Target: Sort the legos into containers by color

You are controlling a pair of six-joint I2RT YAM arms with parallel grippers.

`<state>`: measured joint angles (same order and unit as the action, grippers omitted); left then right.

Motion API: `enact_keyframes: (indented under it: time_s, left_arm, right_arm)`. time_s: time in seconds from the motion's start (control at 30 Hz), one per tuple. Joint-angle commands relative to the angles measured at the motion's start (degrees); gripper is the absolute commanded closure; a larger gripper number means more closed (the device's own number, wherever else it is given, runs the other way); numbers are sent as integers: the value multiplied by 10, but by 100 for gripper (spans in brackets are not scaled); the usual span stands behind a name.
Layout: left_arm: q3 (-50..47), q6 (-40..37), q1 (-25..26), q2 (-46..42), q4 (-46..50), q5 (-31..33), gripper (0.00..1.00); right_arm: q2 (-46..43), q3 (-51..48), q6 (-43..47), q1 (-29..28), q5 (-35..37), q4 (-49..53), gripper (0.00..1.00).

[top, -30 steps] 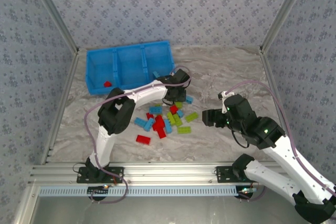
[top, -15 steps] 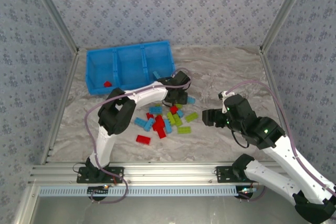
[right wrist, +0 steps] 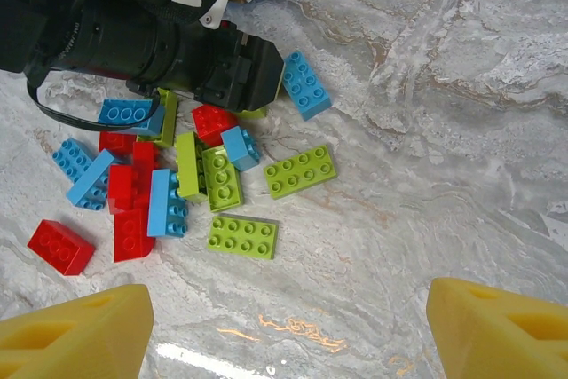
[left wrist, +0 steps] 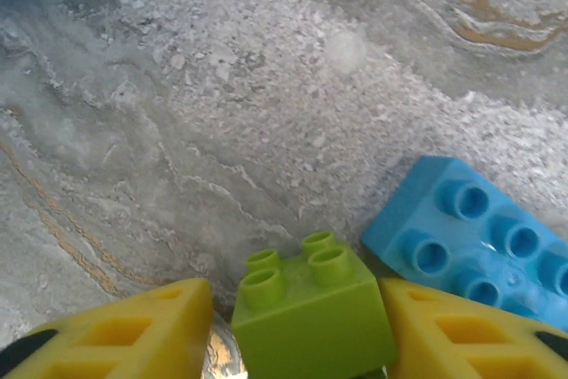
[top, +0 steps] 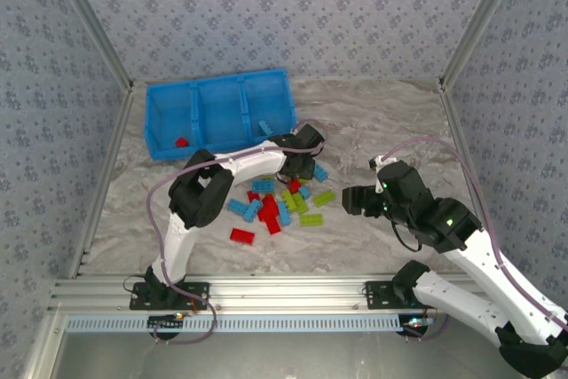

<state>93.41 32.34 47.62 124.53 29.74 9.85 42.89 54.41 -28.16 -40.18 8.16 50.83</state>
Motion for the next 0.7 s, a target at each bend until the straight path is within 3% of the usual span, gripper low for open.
enact_keyframes:
  time_s: [0.0, 0.17, 0.47, 0.67]
  left_arm:
    - [21, -12, -4, 9, -1, 15, 55]
    - [13, -19, -2, -7, -9, 4, 69]
    - [-23, -36, 0, -108, -8, 24, 74]
    - [-38, -70, -24, -213, 24, 146, 74]
  right_arm:
    - [2, -3, -12, -5, 5, 6, 16]
    - [22, -11, -9, -6, -20, 6, 16]
    - [27, -1, -10, -10, -41, -20, 15]
    - [25, 4, -12, -10, -33, -29, 15]
